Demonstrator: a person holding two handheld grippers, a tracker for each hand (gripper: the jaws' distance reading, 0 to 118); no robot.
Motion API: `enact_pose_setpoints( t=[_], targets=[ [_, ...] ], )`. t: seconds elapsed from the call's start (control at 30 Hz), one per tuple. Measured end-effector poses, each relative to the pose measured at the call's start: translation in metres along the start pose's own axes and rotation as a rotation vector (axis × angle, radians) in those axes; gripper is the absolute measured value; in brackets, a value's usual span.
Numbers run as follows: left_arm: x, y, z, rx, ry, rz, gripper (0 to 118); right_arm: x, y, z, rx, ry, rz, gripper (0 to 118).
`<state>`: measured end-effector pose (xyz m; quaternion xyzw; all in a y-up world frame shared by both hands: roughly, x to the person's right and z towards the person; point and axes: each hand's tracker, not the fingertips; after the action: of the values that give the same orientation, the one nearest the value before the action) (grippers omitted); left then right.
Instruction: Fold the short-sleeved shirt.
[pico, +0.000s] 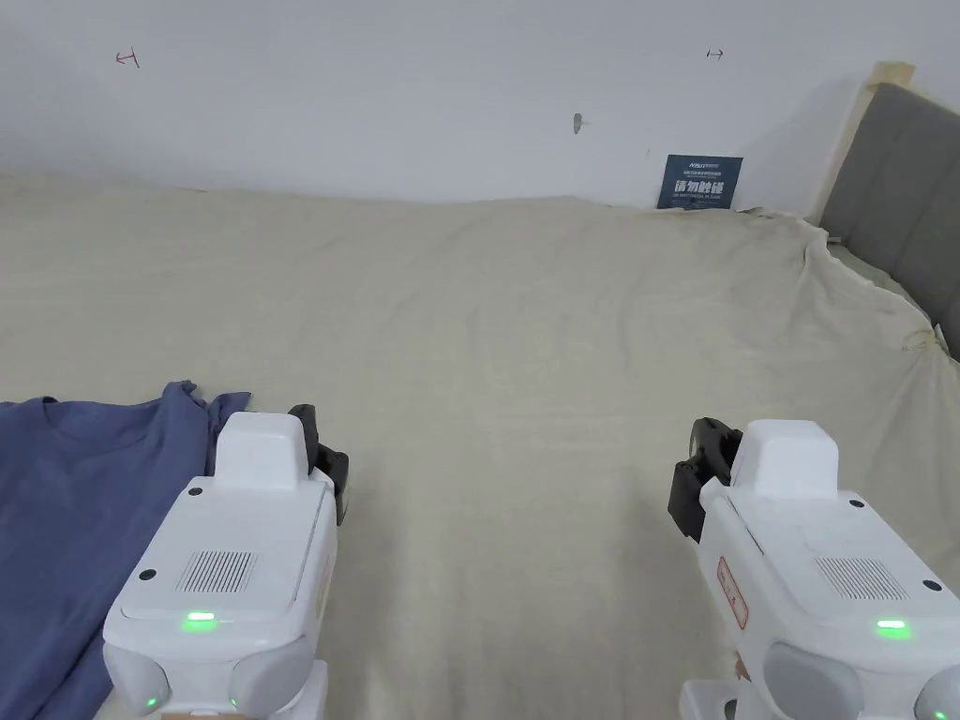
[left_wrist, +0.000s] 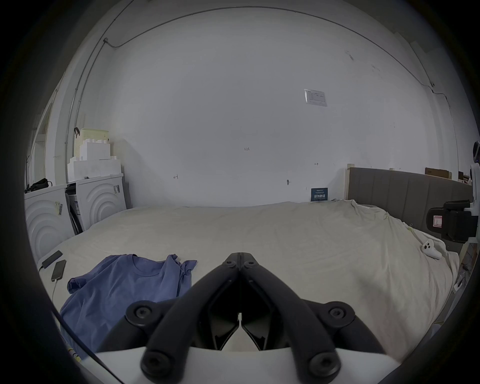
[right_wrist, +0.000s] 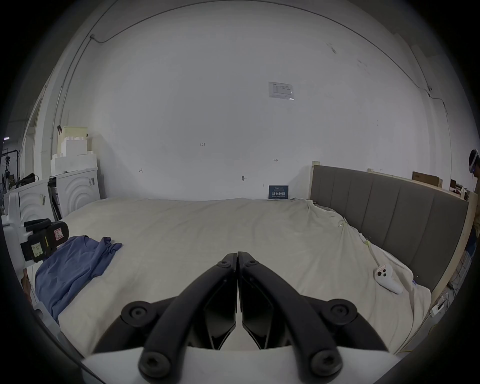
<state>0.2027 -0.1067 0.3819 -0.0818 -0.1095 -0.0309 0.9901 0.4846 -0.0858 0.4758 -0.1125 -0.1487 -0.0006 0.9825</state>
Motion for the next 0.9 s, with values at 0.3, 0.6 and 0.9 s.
enact_pose_setpoints(
  t=[0.3, 0.6, 0.9],
  targets=[
    [0.0002, 0.0038, 0.0024, 0.014, 0.001, 0.000, 0, -0.0002, 0.0031, 0.0032, 0.009, 0.003, -0.001, 0],
    [-0.0005, 0.0072, 0.0031, 0.024, 0.002, 0.007, 0, -0.0005, 0.0045, 0.0056, 0.012, 0.003, -0.003, 0],
    [0.0004, 0.0069, 0.0037, 0.023, 0.000, 0.006, 0, -0.0003, 0.0049, 0.0077, 0.012, 0.008, -0.001, 0]
  ],
)
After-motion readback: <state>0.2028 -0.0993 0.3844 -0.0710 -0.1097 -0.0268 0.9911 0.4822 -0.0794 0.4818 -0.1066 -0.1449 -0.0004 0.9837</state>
